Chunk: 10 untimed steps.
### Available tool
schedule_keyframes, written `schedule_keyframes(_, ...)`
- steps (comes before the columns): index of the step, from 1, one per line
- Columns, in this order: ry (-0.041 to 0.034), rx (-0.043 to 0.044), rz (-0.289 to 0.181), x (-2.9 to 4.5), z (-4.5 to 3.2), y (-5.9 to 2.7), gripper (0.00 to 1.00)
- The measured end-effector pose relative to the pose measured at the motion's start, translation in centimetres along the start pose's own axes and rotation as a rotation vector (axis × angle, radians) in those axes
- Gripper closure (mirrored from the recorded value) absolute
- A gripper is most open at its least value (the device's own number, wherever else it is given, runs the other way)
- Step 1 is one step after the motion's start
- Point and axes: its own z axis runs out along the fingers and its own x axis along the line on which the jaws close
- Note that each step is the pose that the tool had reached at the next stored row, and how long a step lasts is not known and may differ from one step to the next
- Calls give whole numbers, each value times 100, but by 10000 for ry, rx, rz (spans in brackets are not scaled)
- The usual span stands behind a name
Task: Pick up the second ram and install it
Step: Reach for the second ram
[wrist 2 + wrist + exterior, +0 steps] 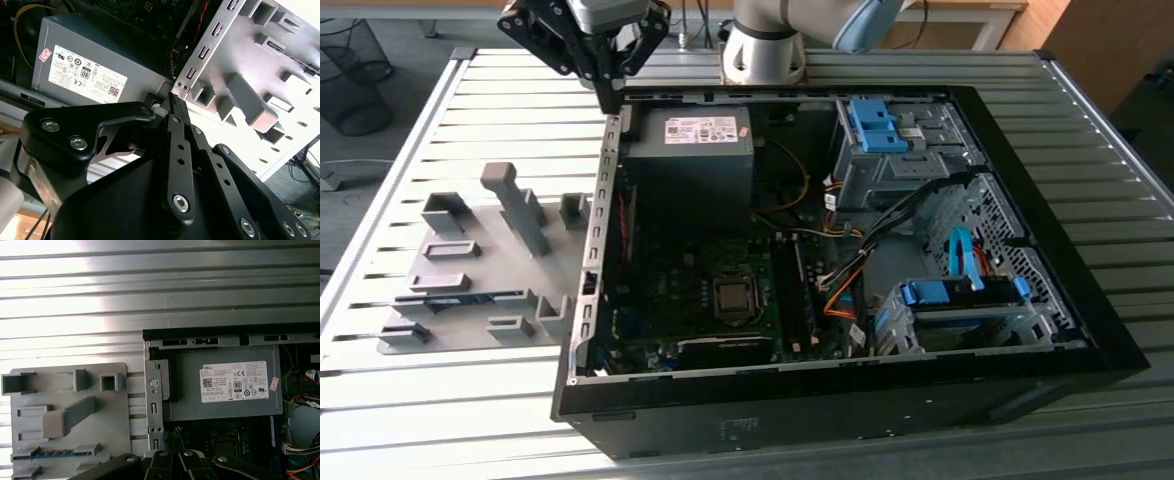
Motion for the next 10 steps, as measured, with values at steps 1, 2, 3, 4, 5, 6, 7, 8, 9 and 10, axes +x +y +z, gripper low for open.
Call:
schedule_keyframes(1,1,0,0,6,1,-1,90)
schedule_keyframes(2,2,0,0,12,1,-1,90)
schedule_keyframes(3,2,0,0,19,2,-2,90)
schedule_keyframes(4,3,0,0,26,3,-2,90)
schedule_keyframes(5,3,0,0,33,3,-3,90)
schedule_keyframes(6,4,0,0,39,4,-3,90)
schedule_keyframes(7,5,0,0,44,5,-4,90)
schedule_keyframes(8,6,0,0,50,6,-4,90)
schedule_keyframes(9,8,1,0,55,6,-5,90)
schedule_keyframes(10,9,1,0,61,7,-5,90)
